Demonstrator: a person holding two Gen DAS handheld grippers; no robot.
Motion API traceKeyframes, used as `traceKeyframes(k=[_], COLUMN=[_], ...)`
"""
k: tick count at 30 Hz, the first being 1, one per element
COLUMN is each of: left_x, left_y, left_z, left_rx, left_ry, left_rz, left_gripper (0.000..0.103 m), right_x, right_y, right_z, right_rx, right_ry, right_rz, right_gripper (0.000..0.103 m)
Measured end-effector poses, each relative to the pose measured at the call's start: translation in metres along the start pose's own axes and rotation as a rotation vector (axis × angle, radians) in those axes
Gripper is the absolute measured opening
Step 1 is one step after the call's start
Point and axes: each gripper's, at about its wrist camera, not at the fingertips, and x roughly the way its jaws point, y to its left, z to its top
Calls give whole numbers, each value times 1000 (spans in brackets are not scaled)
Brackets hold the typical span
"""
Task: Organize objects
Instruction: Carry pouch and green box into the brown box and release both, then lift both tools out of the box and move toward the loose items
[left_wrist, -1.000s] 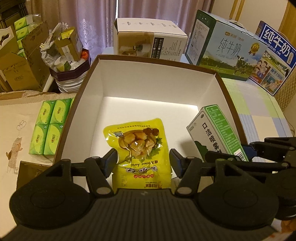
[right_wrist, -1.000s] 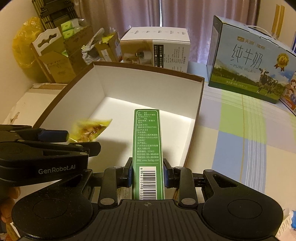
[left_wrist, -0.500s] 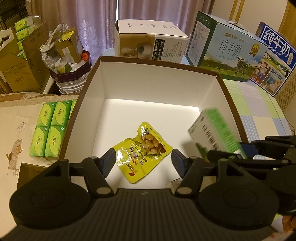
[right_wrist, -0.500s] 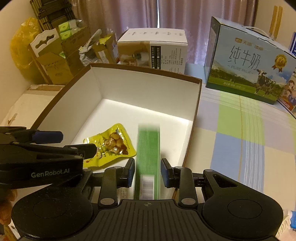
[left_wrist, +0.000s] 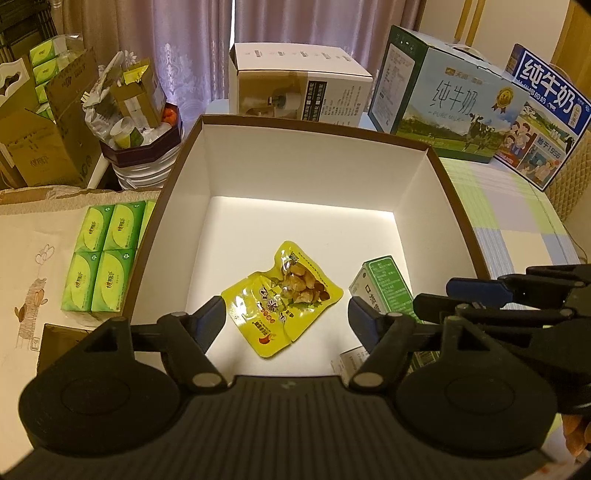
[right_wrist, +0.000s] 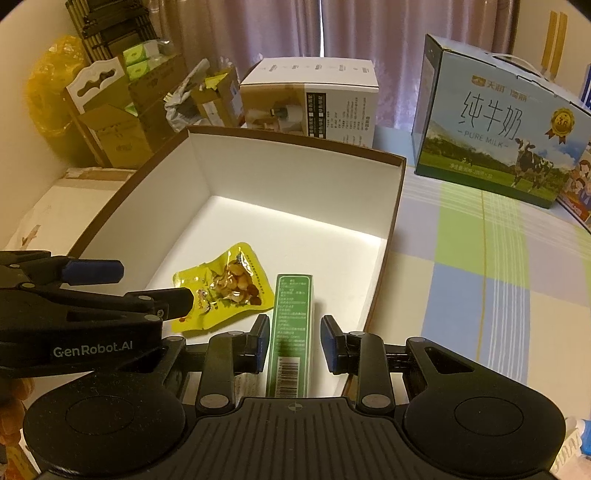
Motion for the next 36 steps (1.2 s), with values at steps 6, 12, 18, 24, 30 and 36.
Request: traceKeyframes(k=[6, 12, 18, 24, 30, 36], left_x=[-9, -28, -61, -97, -131, -155], left_y=[1, 0, -6, -9, -14, -27], left_z=[-3, -9, -21, -37, -56, -78], left_rx=[-4, -6, -9, -37, -51, -60], left_ry=[-11, -39, -90, -149, -204, -221], left_rz=[1, 0, -1, -11, -3, -1], left_gripper=[70, 72, 81, 87, 96, 100], right_x=[-11, -34, -67, -102, -130, -152], right_y=[2, 2, 1, 0, -4, -11], right_z=[-4, -12, -27, -44, -62, -85], right_rx=[-4, 4, 14, 23, 43, 44], right_ry=[-18, -59, -127, -188, -221, -238], right_rz=[21, 69, 109, 136, 152, 168], right_gripper=[28, 29, 43, 59, 63, 63])
